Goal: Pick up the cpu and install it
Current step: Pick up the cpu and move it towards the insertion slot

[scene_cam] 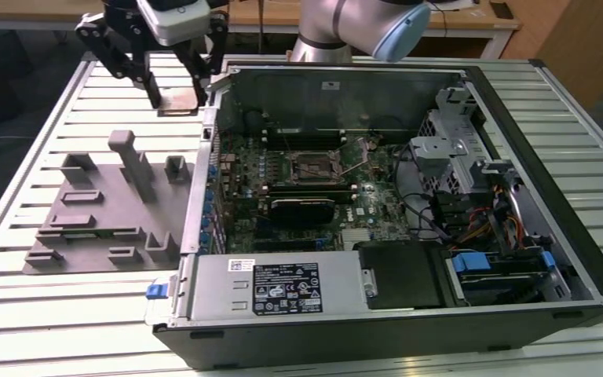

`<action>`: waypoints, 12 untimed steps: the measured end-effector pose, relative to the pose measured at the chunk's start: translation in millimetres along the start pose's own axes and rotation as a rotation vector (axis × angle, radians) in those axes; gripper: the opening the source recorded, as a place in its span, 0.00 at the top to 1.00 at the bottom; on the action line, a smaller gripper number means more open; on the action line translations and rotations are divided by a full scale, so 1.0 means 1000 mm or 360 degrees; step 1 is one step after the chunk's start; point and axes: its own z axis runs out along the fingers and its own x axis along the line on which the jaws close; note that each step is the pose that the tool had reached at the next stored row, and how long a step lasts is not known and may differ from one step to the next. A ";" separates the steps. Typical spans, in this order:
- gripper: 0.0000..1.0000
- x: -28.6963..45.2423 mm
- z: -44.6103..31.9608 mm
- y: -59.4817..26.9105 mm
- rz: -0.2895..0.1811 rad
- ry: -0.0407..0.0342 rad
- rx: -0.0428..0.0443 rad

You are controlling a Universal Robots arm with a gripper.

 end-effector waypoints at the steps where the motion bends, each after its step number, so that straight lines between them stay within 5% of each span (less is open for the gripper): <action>1: 0.45 -0.0033 0.0001 -0.0001 0.0000 0.0000 0.0000; 12: 0.45 -0.0397 0.0011 -0.0010 0.0000 0.0000 0.0000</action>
